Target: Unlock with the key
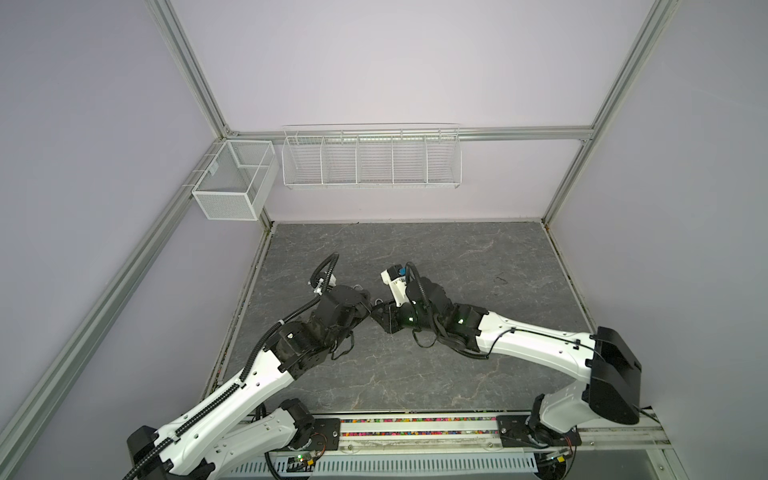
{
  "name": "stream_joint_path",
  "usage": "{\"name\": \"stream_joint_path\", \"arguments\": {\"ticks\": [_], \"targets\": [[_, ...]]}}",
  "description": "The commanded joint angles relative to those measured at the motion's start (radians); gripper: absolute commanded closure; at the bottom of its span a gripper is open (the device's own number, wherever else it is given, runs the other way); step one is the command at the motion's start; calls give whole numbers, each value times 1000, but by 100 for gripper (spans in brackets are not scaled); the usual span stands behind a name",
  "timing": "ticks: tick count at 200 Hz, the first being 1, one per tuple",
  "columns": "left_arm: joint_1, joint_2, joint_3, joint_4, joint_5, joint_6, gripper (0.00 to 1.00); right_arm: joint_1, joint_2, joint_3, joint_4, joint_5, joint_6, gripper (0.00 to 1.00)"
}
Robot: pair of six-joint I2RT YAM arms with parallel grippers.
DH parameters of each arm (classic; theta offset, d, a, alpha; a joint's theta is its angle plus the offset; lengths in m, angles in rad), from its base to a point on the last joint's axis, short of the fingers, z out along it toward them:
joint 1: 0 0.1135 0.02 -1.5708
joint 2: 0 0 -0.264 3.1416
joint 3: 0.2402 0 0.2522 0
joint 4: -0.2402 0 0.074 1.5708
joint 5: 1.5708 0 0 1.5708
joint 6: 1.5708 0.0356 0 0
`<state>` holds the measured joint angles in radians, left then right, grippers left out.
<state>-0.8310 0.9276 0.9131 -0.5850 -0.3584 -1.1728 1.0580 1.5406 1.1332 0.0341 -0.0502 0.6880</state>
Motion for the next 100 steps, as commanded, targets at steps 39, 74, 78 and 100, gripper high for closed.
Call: {"name": "stream_joint_path", "arguments": {"ticks": [39,74,78,100], "targets": [[5,-8,20,20,7,7,100,-11,4,30,47,-13,4,79],[4,-9,20,29,10,7,100,-13,4,30,46,-16,1,78],[4,-8,21,30,10,6,100,-15,6,30,44,-17,3,79],[5,-7,27,28,14,8,100,-20,3,28,44,-16,3,80]]}}
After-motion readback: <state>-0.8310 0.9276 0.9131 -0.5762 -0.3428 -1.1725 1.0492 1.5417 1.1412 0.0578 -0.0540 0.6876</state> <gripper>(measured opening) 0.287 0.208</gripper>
